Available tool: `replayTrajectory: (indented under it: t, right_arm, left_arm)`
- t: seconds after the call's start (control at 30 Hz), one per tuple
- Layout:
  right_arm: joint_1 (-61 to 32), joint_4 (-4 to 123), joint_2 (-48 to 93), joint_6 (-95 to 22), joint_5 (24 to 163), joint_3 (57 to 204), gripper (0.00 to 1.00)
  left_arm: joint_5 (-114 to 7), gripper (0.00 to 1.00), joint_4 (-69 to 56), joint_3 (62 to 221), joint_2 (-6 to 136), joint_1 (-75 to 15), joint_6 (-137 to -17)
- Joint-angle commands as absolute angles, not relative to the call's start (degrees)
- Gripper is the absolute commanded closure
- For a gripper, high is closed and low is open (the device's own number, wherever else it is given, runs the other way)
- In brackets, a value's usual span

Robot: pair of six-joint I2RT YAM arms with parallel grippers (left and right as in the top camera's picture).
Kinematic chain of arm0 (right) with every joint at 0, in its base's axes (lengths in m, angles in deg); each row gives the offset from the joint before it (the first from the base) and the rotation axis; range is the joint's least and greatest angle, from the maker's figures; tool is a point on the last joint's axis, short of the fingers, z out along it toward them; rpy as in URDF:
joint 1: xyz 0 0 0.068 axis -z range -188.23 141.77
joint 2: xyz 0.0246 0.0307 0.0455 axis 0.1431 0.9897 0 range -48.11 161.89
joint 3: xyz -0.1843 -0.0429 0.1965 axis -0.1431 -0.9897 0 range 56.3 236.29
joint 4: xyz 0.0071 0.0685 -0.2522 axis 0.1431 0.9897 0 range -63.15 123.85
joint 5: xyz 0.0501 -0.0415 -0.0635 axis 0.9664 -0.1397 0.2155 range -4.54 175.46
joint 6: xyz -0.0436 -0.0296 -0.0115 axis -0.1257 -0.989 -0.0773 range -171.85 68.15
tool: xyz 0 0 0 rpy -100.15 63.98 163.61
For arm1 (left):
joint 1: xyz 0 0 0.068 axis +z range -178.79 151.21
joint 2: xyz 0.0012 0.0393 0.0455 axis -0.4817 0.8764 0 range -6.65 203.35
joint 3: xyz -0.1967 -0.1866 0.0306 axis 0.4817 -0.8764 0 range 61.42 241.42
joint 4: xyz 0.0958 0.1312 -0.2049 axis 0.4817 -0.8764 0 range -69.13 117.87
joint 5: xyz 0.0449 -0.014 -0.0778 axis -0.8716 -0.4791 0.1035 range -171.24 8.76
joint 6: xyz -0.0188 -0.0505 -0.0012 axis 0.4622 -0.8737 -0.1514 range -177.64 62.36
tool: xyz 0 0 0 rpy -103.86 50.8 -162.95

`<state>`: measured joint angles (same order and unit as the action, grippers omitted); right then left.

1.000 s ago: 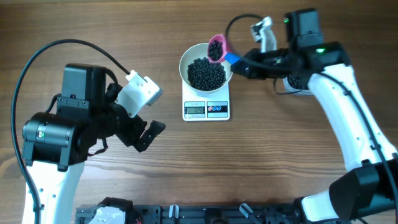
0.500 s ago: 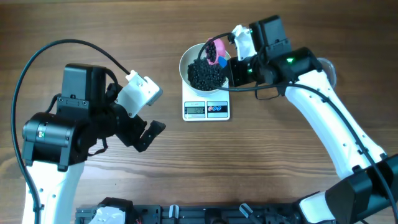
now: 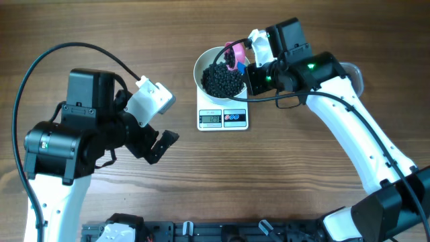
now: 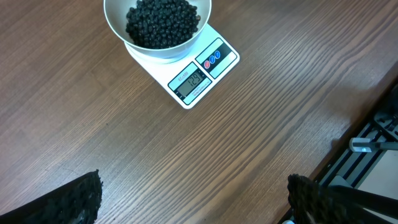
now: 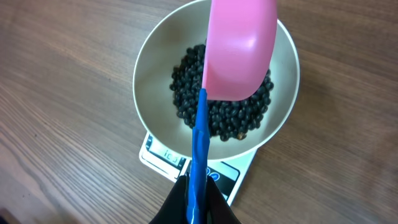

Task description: Scoop item into bowl and weigh 150g on scale

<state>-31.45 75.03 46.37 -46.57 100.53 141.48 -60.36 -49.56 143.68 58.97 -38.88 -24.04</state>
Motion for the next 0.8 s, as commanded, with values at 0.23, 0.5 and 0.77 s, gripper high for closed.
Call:
replayTrajectory:
  t: [0.23, 0.5, 0.77]
  right_arm:
    - [-32.32, 71.18, 44.49, -45.24, 98.91, 141.7, 0.96]
    - [-33.13, 73.0, 44.25, -46.75, 96.42, 141.94, 0.96]
    - [-33.88, 75.12, 44.8, -46.11, 95.96, 141.94, 0.96]
  left_arm:
    - [-59.66, 0.0, -49.58, 144.57, 58.75, -38.47, -23.38]
    - [-59.66, 0.0, -49.58, 144.57, 58.75, -38.47, -23.36]
    - [-59.66, 0.0, -49.58, 144.57, 58.78, -38.47, -23.38]
